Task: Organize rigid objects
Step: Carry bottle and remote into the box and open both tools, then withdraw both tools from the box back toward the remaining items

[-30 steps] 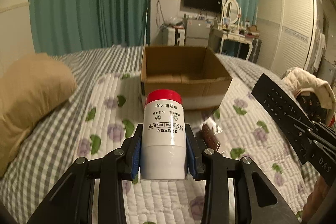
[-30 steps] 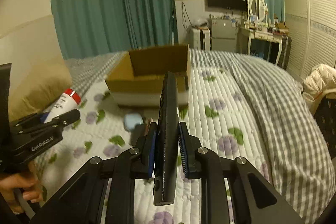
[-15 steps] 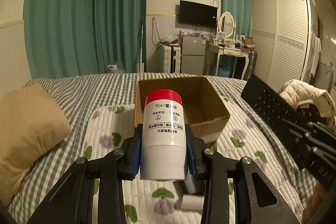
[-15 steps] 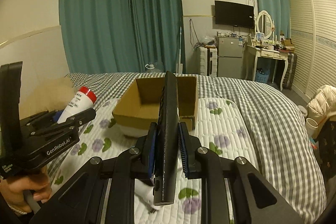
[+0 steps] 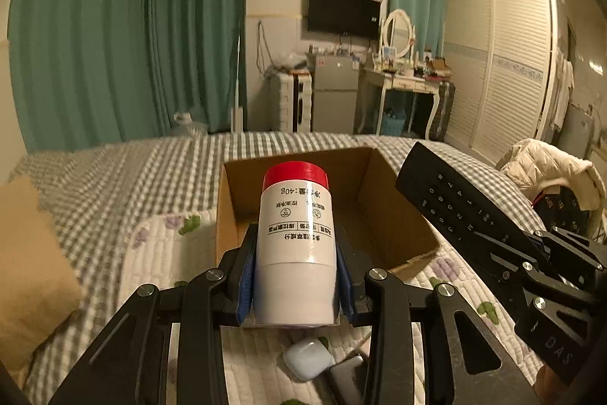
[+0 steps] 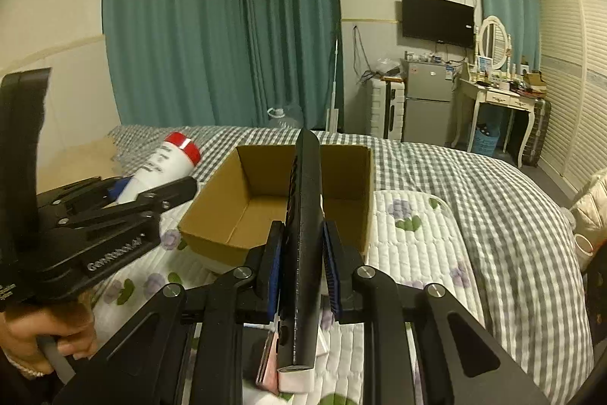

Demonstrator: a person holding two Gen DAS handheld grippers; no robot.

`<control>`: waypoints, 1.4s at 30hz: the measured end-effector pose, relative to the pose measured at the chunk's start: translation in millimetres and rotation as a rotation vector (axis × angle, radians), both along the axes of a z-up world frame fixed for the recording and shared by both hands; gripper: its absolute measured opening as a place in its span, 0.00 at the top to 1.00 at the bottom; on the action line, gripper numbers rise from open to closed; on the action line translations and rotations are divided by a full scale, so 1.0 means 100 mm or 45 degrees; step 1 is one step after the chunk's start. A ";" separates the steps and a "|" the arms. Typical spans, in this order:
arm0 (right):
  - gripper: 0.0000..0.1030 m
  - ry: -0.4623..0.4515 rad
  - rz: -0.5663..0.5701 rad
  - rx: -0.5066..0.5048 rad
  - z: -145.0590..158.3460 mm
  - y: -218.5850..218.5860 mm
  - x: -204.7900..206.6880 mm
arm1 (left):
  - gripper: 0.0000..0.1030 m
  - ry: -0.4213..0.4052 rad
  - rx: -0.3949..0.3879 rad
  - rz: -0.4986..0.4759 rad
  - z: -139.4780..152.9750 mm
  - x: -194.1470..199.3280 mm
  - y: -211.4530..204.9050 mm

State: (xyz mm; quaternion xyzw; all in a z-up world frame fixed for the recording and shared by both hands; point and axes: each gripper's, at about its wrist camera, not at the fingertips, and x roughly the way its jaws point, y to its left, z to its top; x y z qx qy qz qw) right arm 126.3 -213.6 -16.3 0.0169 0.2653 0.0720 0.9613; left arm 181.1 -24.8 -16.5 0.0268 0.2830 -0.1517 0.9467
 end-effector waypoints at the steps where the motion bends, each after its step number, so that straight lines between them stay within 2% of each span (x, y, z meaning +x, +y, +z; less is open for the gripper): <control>1: 0.81 0.011 0.003 -0.001 -0.03 0.00 0.07 | 0.65 0.010 0.000 0.004 -0.03 0.06 0.00; 8: 0.81 0.077 -0.004 -0.028 -0.21 -0.02 0.58 | 0.65 0.058 0.034 -0.005 -0.20 0.48 -0.11; 20: 0.81 0.220 -0.002 -0.105 -0.51 0.05 1.18 | 0.65 0.283 0.048 0.015 -0.65 1.03 -0.10; 25: 0.82 0.313 -0.020 -0.162 -0.71 0.10 1.36 | 0.65 0.276 0.094 0.013 -0.67 1.05 -0.18; 28: 0.81 0.304 -0.027 -0.232 -0.77 0.16 1.37 | 0.65 0.267 0.126 0.023 -0.66 1.04 -0.21; 32: 0.82 0.270 -0.036 -0.227 -0.75 0.15 1.34 | 0.62 0.267 0.135 0.041 -0.66 1.06 -0.22; 33: 0.81 0.266 -0.042 -0.221 -0.73 0.13 1.33 | 0.56 0.266 0.120 0.037 -0.65 1.05 -0.21; 34: 0.81 0.263 -0.041 -0.203 -0.71 0.12 1.32 | 0.41 0.266 0.115 0.039 -0.63 1.05 -0.21; 35: 0.77 0.257 -0.036 -0.176 -0.70 0.10 1.30 | 0.33 0.267 0.123 0.067 -0.61 1.05 -0.19; 38: 0.56 0.218 -0.060 -0.167 -0.60 0.05 1.22 | 0.32 0.261 0.086 0.058 -0.52 1.00 -0.17; 41: 0.52 0.179 -0.076 -0.150 -0.49 0.02 1.13 | 0.22 0.228 0.069 0.088 -0.37 0.93 -0.15; 42: 0.48 0.168 -0.080 -0.139 -0.45 0.00 1.10 | 0.19 0.217 0.057 0.095 -0.32 0.90 -0.13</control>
